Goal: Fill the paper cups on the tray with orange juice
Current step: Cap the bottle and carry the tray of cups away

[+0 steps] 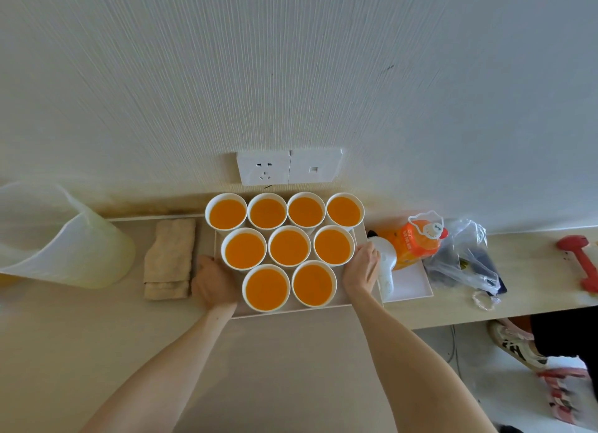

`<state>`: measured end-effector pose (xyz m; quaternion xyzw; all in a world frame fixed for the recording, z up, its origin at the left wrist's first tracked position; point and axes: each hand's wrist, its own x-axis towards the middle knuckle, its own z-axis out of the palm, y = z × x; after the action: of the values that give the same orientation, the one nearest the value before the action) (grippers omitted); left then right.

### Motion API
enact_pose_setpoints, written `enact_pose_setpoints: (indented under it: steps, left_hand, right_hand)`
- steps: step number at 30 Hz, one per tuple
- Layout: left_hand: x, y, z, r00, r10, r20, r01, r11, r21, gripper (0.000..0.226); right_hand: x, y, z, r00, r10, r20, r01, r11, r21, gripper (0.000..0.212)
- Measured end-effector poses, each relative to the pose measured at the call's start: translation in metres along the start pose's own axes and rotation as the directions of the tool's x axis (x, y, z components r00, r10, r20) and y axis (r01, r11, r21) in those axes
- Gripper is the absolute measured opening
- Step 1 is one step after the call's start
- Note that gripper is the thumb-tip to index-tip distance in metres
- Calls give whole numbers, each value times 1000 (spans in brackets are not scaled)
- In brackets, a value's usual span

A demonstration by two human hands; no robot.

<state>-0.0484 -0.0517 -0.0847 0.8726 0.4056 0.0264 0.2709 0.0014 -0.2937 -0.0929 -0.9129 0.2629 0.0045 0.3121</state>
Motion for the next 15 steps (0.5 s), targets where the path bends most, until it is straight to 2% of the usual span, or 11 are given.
enact_pose_setpoints:
  steps: [3,6,15]
  left_hand:
    - [2,1,0,1000,14,-2,-14,1000,7,22]
    - [7,-6,7,995,100,15,-101,992,71,20]
    - [11,-8,15,996,89,-5,-88,993,76,21]
  right_hand:
    - [2,1,1,1000,15,7,-15,1000,-8,12]
    - [3,1,0,1000,24,8,-24,1000,-18,13]
    - [2,-3,-4,1000,26,8,-26,999,-18,16]
